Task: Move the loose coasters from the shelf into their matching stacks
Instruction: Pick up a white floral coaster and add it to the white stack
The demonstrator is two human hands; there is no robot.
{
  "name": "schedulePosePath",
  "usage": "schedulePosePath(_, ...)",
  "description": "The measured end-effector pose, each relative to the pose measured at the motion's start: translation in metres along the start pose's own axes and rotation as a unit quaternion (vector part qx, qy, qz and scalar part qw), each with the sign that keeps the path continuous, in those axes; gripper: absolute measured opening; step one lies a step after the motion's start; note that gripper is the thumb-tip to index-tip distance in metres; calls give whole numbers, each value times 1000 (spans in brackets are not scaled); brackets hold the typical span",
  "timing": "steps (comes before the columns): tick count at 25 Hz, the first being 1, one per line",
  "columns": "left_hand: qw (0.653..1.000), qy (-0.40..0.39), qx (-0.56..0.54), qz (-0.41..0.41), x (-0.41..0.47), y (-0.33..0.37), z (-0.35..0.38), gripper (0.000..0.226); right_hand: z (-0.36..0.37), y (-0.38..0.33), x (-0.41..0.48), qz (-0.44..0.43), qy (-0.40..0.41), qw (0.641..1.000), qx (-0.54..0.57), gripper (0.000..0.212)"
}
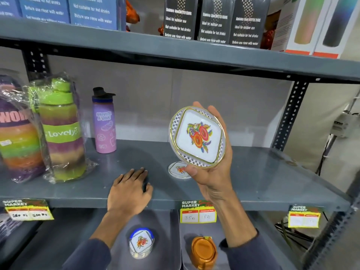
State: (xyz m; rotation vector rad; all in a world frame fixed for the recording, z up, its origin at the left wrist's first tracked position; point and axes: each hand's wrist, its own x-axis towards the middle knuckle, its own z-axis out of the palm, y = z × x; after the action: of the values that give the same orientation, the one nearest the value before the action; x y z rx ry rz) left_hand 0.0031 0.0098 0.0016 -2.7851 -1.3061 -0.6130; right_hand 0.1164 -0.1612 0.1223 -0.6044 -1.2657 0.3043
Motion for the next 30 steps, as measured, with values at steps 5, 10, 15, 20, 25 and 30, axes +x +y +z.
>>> schedulePosePath(5,1000,-9,-12,6,-3,5,-11,52,-1,5,-29,49,-9,998,-26,101)
schedulePosePath(10,999,-40,-1,26,-4,0,-10,60,6,42,-123,145,-28,988,-49,99)
schedulePosePath(15,1000,-17,-1,10,-1,0,0,56,-1,123,-221,299,-7,951,-78,100)
schedulePosePath(20,1000,-11,1,13,1,-2,4,57,-10,219,-247,416,18,882,-222,88)
schedulePosePath(25,1000,1,3,10,2,-2,6,57,-10,278,-243,517,-6,776,-361,94)
schedulePosePath(30,1000,12,12,9,3,-3,10,60,-9,300,-250,586,-15,716,-379,95)
